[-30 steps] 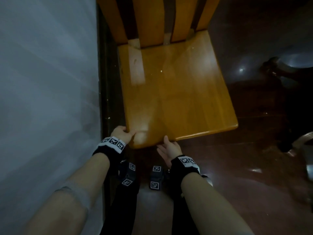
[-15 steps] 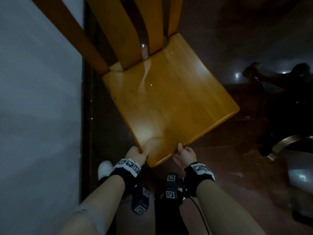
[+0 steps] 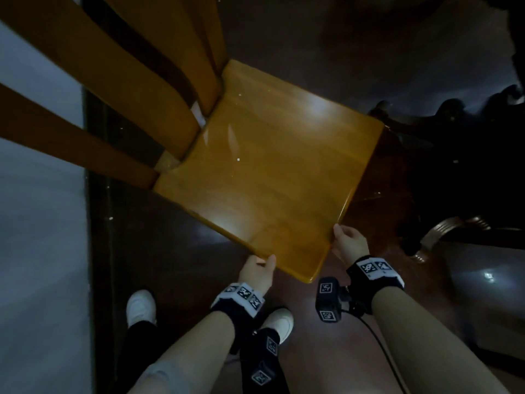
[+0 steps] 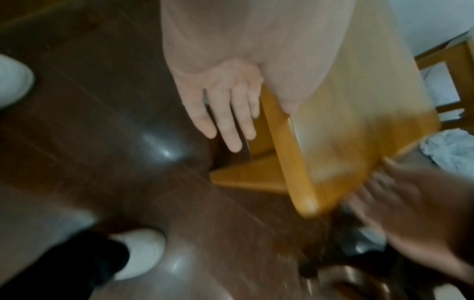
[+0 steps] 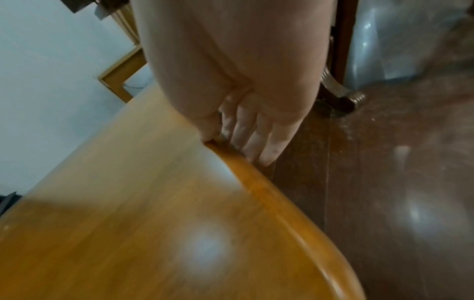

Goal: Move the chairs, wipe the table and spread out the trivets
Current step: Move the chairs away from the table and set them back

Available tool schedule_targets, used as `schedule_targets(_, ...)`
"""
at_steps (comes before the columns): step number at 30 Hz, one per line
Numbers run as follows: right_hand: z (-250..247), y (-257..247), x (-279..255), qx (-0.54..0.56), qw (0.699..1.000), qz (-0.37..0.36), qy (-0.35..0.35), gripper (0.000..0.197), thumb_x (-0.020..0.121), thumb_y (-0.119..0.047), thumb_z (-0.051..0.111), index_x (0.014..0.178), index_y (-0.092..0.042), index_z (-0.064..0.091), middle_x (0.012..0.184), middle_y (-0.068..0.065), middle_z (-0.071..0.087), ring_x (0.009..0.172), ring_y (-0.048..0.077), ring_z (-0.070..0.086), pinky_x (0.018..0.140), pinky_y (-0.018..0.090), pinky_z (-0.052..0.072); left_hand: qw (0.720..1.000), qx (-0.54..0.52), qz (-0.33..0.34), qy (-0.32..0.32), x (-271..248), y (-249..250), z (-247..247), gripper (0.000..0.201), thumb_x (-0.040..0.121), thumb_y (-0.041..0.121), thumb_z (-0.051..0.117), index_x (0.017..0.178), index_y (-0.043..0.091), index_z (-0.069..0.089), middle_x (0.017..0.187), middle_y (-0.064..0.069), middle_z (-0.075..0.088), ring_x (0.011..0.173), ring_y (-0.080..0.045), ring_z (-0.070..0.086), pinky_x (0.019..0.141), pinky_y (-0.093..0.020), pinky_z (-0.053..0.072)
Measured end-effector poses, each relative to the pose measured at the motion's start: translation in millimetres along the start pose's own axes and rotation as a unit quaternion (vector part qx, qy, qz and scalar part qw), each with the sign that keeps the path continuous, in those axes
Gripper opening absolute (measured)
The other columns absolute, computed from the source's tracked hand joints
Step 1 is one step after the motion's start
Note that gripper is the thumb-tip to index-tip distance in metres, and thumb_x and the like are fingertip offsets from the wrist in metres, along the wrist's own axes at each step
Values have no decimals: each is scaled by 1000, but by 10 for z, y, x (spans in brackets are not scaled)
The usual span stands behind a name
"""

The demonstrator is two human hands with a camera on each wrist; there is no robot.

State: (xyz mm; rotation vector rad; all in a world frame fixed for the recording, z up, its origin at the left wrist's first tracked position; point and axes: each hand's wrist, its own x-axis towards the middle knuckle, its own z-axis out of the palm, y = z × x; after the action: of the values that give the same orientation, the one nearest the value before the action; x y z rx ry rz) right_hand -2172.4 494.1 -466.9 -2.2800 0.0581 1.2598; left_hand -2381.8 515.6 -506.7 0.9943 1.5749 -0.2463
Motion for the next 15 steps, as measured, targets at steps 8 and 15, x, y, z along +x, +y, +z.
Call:
schedule_targets(8, 396, 695, -725, 195, 962, 171, -89, 75, 80, -59, 63, 129, -4, 47, 110, 10, 62, 90, 23, 63, 71, 41, 53, 968, -149, -36, 198, 510, 130, -1255, 70, 86, 50, 59, 141, 17, 31, 124, -14, 60, 107, -34, 61, 96, -49, 48)
schedule_targets(15, 1045, 653, -897, 420, 872, 215, -127, 73, 94, -46, 51, 149, -6, 27, 139, 16, 51, 121, 27, 54, 102, 40, 44, 965, -168, -44, 197, 669, 256, -1706, 102, 81, 41, 71, 151, 20, 0, 136, -15, 52, 121, -32, 54, 104, -51, 42)
